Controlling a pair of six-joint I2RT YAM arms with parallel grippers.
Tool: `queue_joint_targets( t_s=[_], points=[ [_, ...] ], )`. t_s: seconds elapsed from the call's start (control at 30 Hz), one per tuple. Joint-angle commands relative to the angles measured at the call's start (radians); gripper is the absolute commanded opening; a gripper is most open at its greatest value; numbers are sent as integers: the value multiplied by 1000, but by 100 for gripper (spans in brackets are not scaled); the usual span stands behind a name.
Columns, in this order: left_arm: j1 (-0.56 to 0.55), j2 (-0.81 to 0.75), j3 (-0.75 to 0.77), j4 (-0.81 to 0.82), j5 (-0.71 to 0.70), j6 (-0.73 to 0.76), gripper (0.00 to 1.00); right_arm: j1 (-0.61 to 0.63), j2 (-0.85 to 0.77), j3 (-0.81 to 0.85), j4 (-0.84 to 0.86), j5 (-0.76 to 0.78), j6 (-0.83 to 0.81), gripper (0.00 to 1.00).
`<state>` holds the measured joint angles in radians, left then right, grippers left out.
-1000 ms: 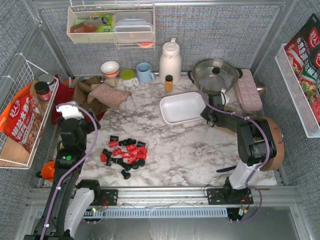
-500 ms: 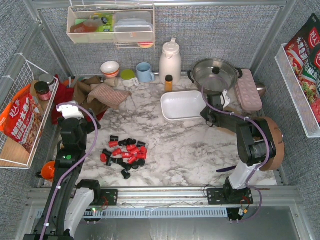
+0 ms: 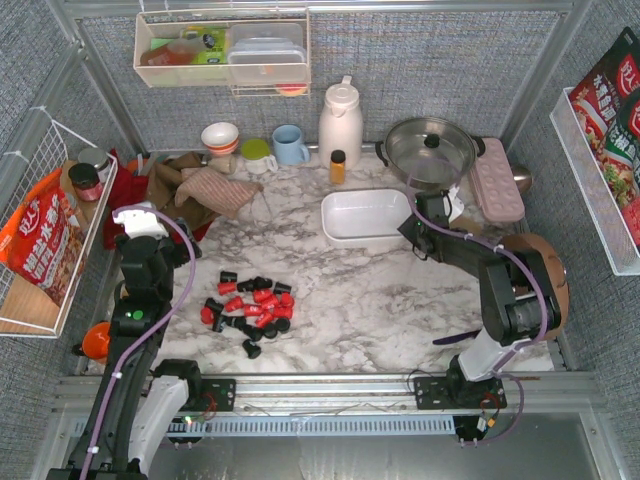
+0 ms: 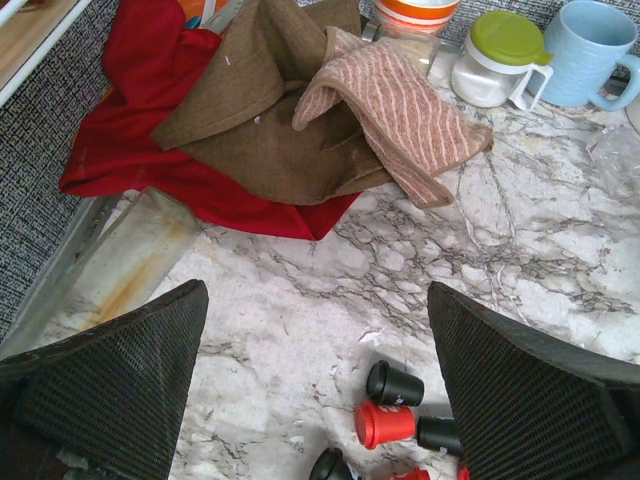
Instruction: Mix the coffee capsules in the storage basket
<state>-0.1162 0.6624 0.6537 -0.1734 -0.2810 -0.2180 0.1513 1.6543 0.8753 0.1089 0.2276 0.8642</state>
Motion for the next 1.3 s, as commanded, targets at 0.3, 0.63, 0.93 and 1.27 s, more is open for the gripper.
queue_joint_targets(
  t_s=[0.3, 0.63, 0.93, 1.27],
  points=[
    [0, -3, -2, 31, 3, 0, 99, 51, -26, 17, 12, -5, -17, 26],
    [-1, 0, -2, 31, 3, 0, 99, 106, -16, 7, 26, 0, 14, 24],
    [0, -1, -5, 31, 4, 0, 99, 157, -5, 1, 46, 21, 31, 31],
    [-2, 2, -6, 29, 3, 0, 99, 159, -132, 11, 9, -18, -113, 57]
  ],
)
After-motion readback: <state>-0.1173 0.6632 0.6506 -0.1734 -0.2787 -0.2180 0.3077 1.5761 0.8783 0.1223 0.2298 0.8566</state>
